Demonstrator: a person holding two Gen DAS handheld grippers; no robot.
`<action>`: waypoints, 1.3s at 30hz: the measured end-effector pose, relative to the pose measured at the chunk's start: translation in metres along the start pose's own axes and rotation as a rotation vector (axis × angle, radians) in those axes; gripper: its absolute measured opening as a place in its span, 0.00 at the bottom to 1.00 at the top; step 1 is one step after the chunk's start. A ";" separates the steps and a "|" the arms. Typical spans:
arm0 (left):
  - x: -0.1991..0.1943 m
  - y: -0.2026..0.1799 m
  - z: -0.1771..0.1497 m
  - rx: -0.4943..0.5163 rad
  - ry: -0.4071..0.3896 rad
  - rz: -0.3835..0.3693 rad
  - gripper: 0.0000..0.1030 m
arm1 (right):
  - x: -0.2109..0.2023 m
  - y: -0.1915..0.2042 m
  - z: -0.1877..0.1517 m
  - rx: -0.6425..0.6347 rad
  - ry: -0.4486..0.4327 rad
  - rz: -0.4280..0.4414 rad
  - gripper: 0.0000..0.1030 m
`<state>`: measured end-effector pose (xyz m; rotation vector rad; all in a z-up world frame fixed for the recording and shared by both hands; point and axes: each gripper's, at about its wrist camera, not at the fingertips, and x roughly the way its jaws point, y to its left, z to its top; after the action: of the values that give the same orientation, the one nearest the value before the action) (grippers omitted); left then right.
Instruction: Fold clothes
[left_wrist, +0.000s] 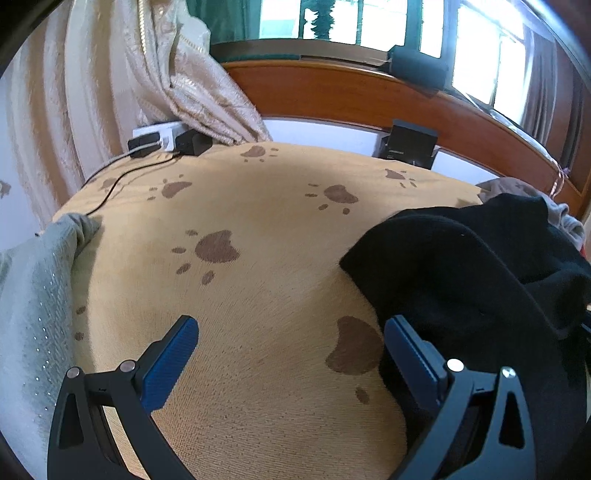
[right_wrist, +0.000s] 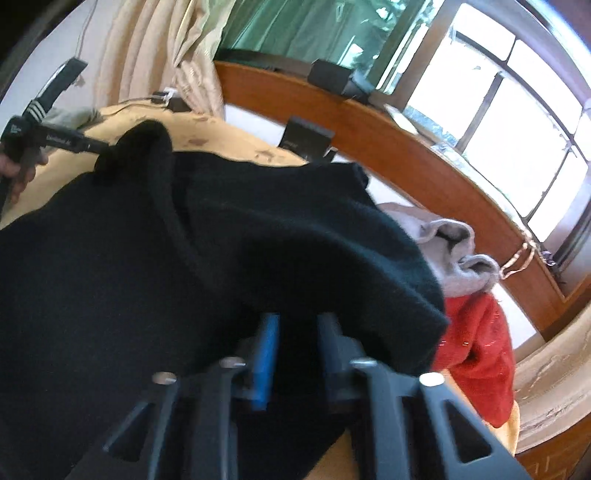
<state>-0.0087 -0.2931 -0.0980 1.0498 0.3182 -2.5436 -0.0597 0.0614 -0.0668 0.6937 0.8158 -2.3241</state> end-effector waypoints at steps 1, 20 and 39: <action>0.001 0.001 0.000 -0.004 0.004 -0.001 0.99 | -0.003 -0.002 -0.002 0.009 -0.012 -0.005 0.70; 0.001 -0.005 -0.001 0.027 0.004 0.013 0.99 | 0.028 0.034 -0.003 -0.383 0.018 -0.193 0.47; 0.017 -0.004 -0.005 0.038 0.099 0.075 0.99 | -0.081 -0.042 0.074 0.139 -0.144 -0.031 0.08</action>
<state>-0.0183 -0.2917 -0.1128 1.1819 0.2534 -2.4456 -0.0513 0.0656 0.0505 0.5673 0.6094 -2.4446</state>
